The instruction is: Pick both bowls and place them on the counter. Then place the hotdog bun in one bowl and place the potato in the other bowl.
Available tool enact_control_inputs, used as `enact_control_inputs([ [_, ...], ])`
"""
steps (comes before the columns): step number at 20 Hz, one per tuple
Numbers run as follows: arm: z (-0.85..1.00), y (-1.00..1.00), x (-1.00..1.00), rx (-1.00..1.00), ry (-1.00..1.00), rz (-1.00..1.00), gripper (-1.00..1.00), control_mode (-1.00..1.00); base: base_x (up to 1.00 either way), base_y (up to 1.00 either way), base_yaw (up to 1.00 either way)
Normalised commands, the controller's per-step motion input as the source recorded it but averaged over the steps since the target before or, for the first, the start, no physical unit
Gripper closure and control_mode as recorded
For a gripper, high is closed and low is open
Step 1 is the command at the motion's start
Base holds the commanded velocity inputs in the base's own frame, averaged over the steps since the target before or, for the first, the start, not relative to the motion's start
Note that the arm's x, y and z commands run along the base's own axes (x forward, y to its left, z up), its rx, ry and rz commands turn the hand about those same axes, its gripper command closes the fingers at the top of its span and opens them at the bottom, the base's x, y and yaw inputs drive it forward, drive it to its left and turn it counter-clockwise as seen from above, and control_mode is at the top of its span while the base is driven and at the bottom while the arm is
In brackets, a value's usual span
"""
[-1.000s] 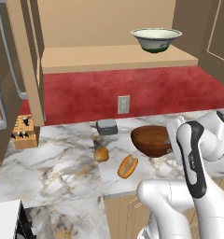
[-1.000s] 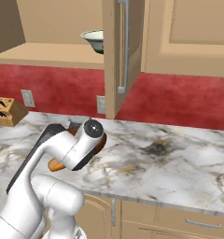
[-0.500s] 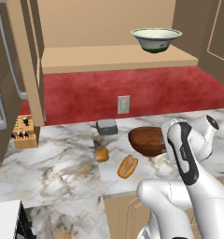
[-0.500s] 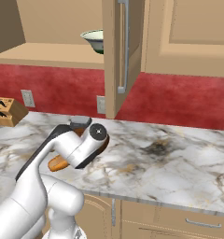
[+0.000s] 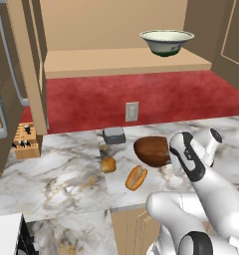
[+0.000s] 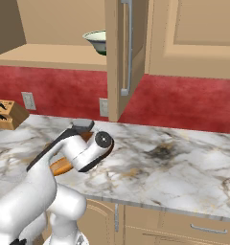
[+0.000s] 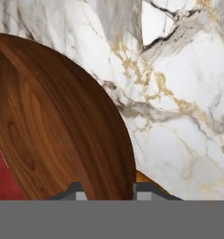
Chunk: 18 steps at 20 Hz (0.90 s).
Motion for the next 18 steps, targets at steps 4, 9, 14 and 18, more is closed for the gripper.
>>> enact_control_inputs([
  [4,-0.13,0.01,0.38,0.03,0.0,0.0,1.0,-1.0,0.0,0.0,0.0],
  [9,-0.16,0.1,0.3,0.08,0.01,0.0,1.0,-1.0,0.0,0.0,0.0],
  [14,-0.3,0.01,0.34,0.04,0.01,0.0,1.0,-1.0,0.0,0.0,0.0],
  [18,-0.3,0.01,0.2,0.0,0.01,0.0,1.0,-1.0,0.0,0.0,0.0],
])
